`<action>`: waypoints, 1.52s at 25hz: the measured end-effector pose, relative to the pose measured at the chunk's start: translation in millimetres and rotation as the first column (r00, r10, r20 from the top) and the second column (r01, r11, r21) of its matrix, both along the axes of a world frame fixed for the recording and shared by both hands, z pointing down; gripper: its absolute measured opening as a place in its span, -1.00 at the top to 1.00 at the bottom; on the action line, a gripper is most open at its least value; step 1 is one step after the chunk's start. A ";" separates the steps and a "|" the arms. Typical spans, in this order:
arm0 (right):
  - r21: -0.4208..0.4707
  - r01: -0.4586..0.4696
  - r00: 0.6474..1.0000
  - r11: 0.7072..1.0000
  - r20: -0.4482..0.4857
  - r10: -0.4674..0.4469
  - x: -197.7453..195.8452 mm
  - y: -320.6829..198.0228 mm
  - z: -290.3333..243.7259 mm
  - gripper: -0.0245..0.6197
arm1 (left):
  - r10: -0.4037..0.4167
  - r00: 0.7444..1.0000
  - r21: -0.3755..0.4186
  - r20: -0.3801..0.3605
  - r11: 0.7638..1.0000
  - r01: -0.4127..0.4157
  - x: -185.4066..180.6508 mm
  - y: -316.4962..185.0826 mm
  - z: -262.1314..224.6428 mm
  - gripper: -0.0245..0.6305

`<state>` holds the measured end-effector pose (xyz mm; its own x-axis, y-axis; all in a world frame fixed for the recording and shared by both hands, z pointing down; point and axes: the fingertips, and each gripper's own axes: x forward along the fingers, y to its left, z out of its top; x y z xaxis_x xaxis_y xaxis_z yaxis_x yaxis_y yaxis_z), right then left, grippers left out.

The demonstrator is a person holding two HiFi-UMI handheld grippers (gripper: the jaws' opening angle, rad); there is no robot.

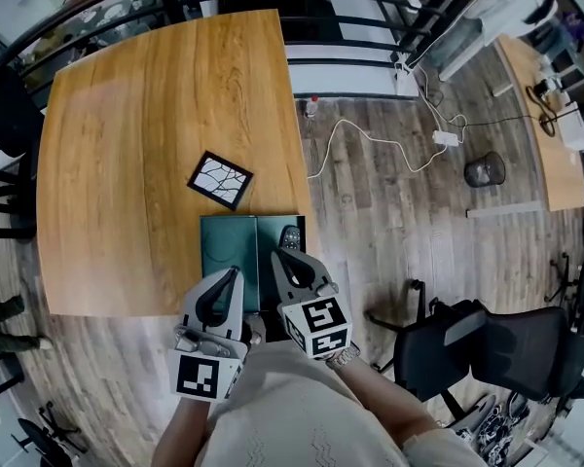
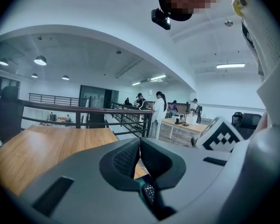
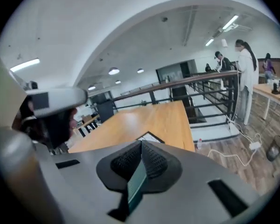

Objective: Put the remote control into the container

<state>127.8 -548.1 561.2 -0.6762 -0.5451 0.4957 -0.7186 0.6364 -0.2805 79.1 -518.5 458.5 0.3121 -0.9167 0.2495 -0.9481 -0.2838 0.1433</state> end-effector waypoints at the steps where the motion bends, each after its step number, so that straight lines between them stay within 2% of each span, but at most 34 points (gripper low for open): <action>1: 0.047 0.045 0.998 0.998 0.052 -0.048 -5.4 5.3 -20.8 0.87 | -0.001 1.000 0.007 -0.014 1.000 0.002 1.7 -0.2 -4.4 0.88; 3: 0.141 0.137 0.973 0.981 0.168 -0.160 -15.8 19.0 -63.5 0.87 | 0.036 0.999 0.013 -0.006 0.999 -0.036 6.3 2.9 -8.0 0.88; 5: 0.227 0.160 0.948 0.961 0.237 -0.214 -17.0 29.4 -101.3 0.87 | 0.071 0.997 0.022 -0.005 0.997 -0.071 12.1 6.8 -12.7 0.88; 8: 0.359 0.056 0.935 0.931 0.307 -0.175 -10.8 30.3 -151.6 0.87 | 0.099 0.995 0.047 -0.003 0.994 -0.099 20.4 11.8 -22.6 0.88; 10: 0.399 0.006 0.933 0.917 0.329 -0.149 -6.8 30.4 -167.2 0.87 | 0.114 0.993 0.057 -0.010 0.992 -0.113 24.1 15.0 -25.6 0.88; 16: 0.371 -0.017 0.949 0.929 0.299 -0.102 4.0 35.5 -150.3 0.87 | 0.134 0.990 0.044 -0.040 0.990 -0.133 29.3 20.7 -18.8 0.88; 20: 0.343 0.015 0.973 0.939 0.213 -0.093 9.0 40.6 -128.6 0.87 | 0.147 0.988 0.058 -0.046 0.988 -0.145 29.1 10.6 -19.1 0.88; 23: 0.327 -0.011 0.979 0.945 0.195 -0.056 14.5 37.7 -120.8 0.87 | 0.166 0.985 0.075 -0.034 0.984 -0.163 33.2 5.5 -21.6 0.88; 27: 0.269 -0.076 0.984 0.960 0.175 0.029 28.6 26.8 -108.9 0.87 | 0.143 0.987 0.071 -0.079 0.988 -0.138 32.2 2.5 -24.0 0.88; 29: 0.251 -0.098 0.984 0.963 0.172 0.055 31.7 23.6 -105.8 0.87 | 0.163 0.985 0.056 -0.055 0.985 -0.160 29.5 5.4 -17.3 0.88; 36: 0.228 -0.074 0.987 0.971 0.155 0.039 21.1 29.1 -97.0 0.87 | 0.158 0.987 0.056 -0.041 0.986 -0.156 23.3 11.4 -12.8 0.88; 38: 0.227 -0.060 0.988 0.972 0.149 0.026 15.1 31.2 -96.2 0.87 | 0.136 0.989 0.059 -0.057 0.989 -0.133 19.0 12.4 -15.3 0.88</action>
